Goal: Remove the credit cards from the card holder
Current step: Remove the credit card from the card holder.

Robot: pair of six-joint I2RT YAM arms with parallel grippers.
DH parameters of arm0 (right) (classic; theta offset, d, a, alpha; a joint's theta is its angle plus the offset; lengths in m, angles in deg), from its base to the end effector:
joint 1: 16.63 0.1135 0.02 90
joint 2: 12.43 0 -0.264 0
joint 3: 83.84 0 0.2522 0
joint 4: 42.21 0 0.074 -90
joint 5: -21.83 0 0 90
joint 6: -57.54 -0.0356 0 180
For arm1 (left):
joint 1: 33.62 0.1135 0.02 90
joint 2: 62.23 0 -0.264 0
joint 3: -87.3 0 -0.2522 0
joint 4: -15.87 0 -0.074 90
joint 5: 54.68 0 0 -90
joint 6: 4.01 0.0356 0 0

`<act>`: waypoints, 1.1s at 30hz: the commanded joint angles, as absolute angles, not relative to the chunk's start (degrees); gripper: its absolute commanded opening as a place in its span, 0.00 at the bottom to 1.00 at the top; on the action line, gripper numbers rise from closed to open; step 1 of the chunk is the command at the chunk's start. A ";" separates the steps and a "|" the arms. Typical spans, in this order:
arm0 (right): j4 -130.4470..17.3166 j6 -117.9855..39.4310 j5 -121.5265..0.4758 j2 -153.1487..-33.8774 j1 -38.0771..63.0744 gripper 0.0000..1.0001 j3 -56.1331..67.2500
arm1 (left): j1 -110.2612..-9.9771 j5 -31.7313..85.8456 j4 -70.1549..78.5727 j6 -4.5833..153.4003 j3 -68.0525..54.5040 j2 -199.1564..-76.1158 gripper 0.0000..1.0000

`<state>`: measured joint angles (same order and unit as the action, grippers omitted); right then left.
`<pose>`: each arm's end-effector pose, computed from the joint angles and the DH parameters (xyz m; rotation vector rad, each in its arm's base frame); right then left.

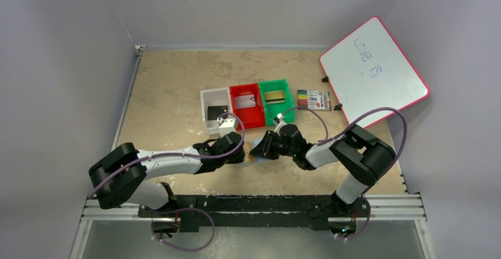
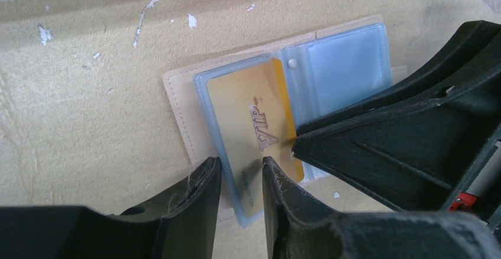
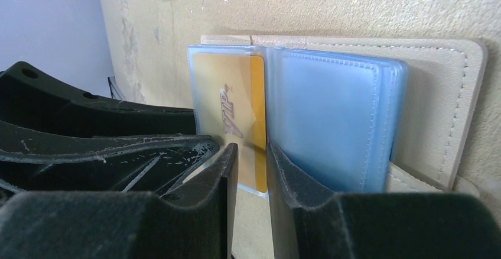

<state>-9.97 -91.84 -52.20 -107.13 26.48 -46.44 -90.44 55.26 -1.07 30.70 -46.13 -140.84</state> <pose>0.1947 0.1957 0.1185 0.1214 2.2908 1.3345 0.1482 -0.2044 0.1574 -0.1266 2.4179 -0.5126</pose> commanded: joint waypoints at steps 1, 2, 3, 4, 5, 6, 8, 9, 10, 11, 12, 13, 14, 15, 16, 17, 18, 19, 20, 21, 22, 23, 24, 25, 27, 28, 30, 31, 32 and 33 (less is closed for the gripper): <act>-14.62 -90.01 -54.46 -106.46 26.79 0.28 -45.90 | -91.34 58.59 -3.32 30.55 -43.30 -140.68 0.32; -14.46 -89.98 -54.38 -106.52 26.79 0.28 -45.97 | -91.58 59.05 -3.59 30.34 -43.15 -140.71 0.32; -14.30 -89.99 -54.37 -106.55 26.79 0.28 -46.03 | -91.82 59.58 -4.06 30.18 -42.95 -140.76 0.32; -14.23 -89.95 -54.37 -106.56 26.79 0.28 -46.08 | -92.07 59.99 -4.31 30.10 -42.75 -140.80 0.33; -14.22 -89.94 -54.37 -106.56 26.79 0.28 -46.08 | -92.17 60.50 -4.76 30.05 -42.46 -140.94 0.35; -14.16 -89.94 -54.37 -106.64 26.73 0.28 -46.08 | -92.30 61.00 -5.29 30.02 -42.18 -141.04 0.37; -14.11 -89.88 -54.28 -106.73 26.78 0.28 -46.08 | -92.42 61.31 -5.32 30.26 -42.08 -141.05 0.38; -14.05 -89.92 -54.24 -106.74 26.79 0.28 -46.08 | -92.36 60.84 -4.38 30.61 -42.21 -141.16 0.37; -14.10 -89.86 -54.20 -106.82 26.77 0.28 -46.06 | -92.33 59.73 -3.23 30.91 -42.50 -141.22 0.35; -14.15 -89.90 -54.19 -106.83 26.79 0.28 -46.00 | -92.39 59.10 -2.25 30.98 -42.87 -141.31 0.34; -14.14 -89.90 -54.19 -106.83 26.73 0.29 -46.08 | -92.39 58.60 -1.37 30.90 -43.17 -141.53 0.32; -14.13 -90.00 -54.26 -106.83 26.78 0.29 -46.16 | -92.42 58.10 -0.60 30.88 -43.39 -141.74 0.30; -14.13 -90.07 -54.34 -106.68 26.77 0.29 -46.22 | -92.36 57.86 -0.21 30.86 -43.50 -142.07 0.28; -14.14 -90.12 -54.43 -106.51 26.79 0.29 -46.30 | -92.40 57.81 -0.12 30.80 -43.52 -142.49 0.26; -14.22 -90.20 -54.57 -106.36 26.78 0.29 -46.30 | -92.35 57.82 -0.15 30.72 -43.57 -142.90 0.24; -14.34 -90.21 -54.69 -106.12 26.79 0.29 -46.34 | -92.34 57.82 -0.26 30.77 -43.53 -143.32 0.21; -14.46 -90.14 -54.79 -105.93 26.79 0.30 -46.34 | -92.41 57.82 -0.47 30.94 -43.46 -143.74 0.18; -14.56 -90.12 -54.88 -105.75 26.75 0.30 -46.35 | -92.37 57.77 -0.67 31.09 -43.44 -144.03 0.15; -14.65 -90.12 -54.94 -105.58 26.78 0.30 -46.35 | -92.37 57.74 -0.71 31.21 -43.50 -144.25 0.13; -14.66 -90.12 -54.98 -105.47 26.79 0.30 -46.33 | -92.39 57.80 -0.75 31.23 -43.66 -144.40 0.12; -14.55 -90.12 -54.94 -105.36 26.73 0.30 -46.42 | -92.43 57.74 -0.61 31.16 -43.97 -144.48 0.11; -14.08 -90.04 -54.75 -105.29 26.73 0.29 -46.39 | -92.42 57.67 -0.50 31.15 -44.23 -144.56 0.10; -13.77 -90.08 -54.66 -105.21 26.77 0.27 -46.54 | -92.42 57.65 -0.45 31.14 -44.37 -144.67 0.10; -13.13 -90.23 -54.51 -105.10 26.79 0.26 -46.68 | -92.47 57.57 -0.44 31.12 -44.54 -144.66 0.09; -12.36 -90.47 -54.29 -104.78 26.78 0.22 -46.82 | -92.50 57.55 -0.52 31.15 -44.73 -144.67 0.07; -12.23 -90.55 -54.14 -104.60 26.79 0.22 -46.84 | -92.51 57.55 -0.61 31.15 -44.82 -144.68 0.07; -11.62 -90.86 -53.75 -104.31 26.78 0.22 -46.90 | -92.46 57.65 -0.65 31.29 -44.85 -144.75 0.06; -11.33 -91.02 -53.45 -104.22 26.76 0.23 -46.89 | -92.48 57.71 -0.88 31.40 -44.80 -144.89 0.05; -10.93 -91.31 -53.33 -104.01 26.71 0.24 -47.09 | -92.50 57.82 -1.12 31.45 -44.72 -144.99 0.04; -10.57 -91.63 -53.32 -103.82 26.71 0.26 -47.31 | -92.51 57.86 -1.33 31.53 -44.67 -145.15 0.03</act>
